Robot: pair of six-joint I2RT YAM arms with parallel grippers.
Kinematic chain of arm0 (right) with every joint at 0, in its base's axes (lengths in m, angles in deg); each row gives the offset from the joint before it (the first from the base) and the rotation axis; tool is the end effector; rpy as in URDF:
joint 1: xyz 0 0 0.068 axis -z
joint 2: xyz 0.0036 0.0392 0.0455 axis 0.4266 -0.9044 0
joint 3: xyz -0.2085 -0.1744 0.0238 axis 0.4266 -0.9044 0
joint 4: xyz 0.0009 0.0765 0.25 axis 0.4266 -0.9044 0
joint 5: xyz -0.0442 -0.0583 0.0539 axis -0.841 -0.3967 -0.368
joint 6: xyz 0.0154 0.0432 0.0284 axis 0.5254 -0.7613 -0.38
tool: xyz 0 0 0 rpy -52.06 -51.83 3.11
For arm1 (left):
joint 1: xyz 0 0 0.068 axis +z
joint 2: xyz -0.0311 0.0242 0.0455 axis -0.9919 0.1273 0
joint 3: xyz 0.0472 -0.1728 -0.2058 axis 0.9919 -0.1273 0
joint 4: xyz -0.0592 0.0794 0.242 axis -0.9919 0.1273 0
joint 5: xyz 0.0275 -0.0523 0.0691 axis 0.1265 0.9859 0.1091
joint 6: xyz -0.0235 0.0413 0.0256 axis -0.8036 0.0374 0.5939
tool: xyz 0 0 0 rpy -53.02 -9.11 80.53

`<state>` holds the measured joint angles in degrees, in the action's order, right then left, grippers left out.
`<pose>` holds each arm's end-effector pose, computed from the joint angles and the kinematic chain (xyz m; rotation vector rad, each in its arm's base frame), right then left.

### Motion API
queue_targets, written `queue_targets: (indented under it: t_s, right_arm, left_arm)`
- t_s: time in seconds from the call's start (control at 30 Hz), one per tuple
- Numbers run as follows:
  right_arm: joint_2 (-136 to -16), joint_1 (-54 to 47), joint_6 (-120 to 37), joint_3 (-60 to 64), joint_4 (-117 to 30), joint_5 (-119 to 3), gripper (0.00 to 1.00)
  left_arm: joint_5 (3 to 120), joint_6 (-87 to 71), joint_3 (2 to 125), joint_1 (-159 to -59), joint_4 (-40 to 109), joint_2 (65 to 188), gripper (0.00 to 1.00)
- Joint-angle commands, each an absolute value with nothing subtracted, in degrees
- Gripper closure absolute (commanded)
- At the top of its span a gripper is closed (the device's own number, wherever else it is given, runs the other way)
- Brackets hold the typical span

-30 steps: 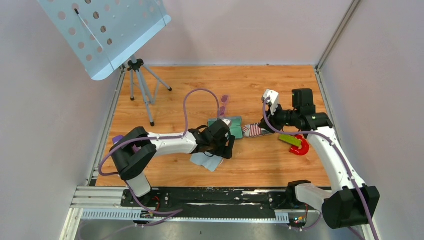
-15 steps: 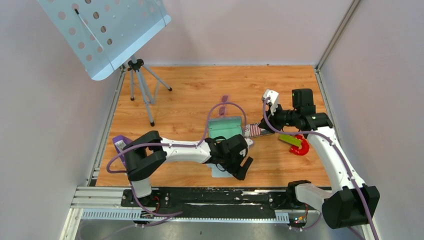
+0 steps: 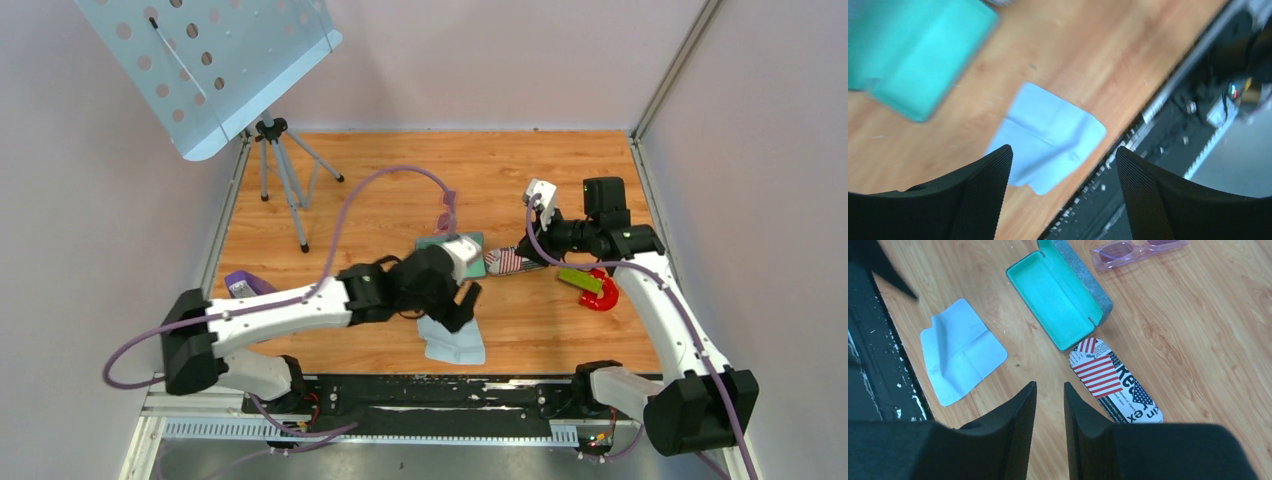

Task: Organize the sunglasses
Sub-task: Move the glasses cleaning cloth to the center of the board, then pick up the glasses cleaning cloth from the center of the board.

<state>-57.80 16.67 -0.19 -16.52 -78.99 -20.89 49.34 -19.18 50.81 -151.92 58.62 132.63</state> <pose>0.2174 0.0584 0.3181 -1.1280 1.7989 0.6320 0.1118 -0.2879 0.2622 0.9348 2.2670 -0.6862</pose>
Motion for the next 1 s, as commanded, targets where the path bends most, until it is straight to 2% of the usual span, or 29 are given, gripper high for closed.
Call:
queue_targets:
  t_s: [0.0, 0.13, 0.23, 0.33, 0.47, 0.6, 0.8, 0.97]
  right_arm:
    - [-59.8, 16.4, 1.9, -17.2, -80.1, -16.1, 0.7]
    - [-64.7, 11.1, 6.8, -17.3, -82.5, -17.3, 0.7]
    - [-69.9, 7.3, 9.9, -16.6, -83.5, -17.4, 0.72]
    - [-74.8, 6.5, 10.6, -14.9, -83.6, -15.8, 0.73]
    - [-78.4, 6.5, 10.4, -12.7, -83.5, -15.0, 0.73]
    - [-78.9, 6.6, 10.6, -13.2, -82.9, -14.7, 0.73]
    - [-78.5, 6.6, 11.2, -15.1, -82.4, -16.3, 0.73]
    - [-78.0, 6.6, 11.0, -15.8, -82.2, -16.6, 0.73]
  left_arm:
    - [43.3, -20.4, 46.2, -142.8, 63.5, 125.1, 0.23]
    - [47.9, -20.8, 37.6, -136.1, 59.3, 122.4, 0.37]
    - [51.4, -20.9, 34.0, -134.4, 55.3, 124.9, 0.39]
    - [53.0, -19.2, 34.1, -134.4, 53.7, 129.8, 0.38]
    - [53.0, -17.1, 35.1, -134.4, 52.3, 133.8, 0.44]
    - [55.4, -14.9, 36.8, -134.4, 52.0, 137.1, 0.52]
    - [57.4, -13.3, 38.2, -134.4, 52.0, 140.2, 0.54]
    - [56.0, -13.0, 38.9, -134.4, 53.3, 141.9, 0.6]
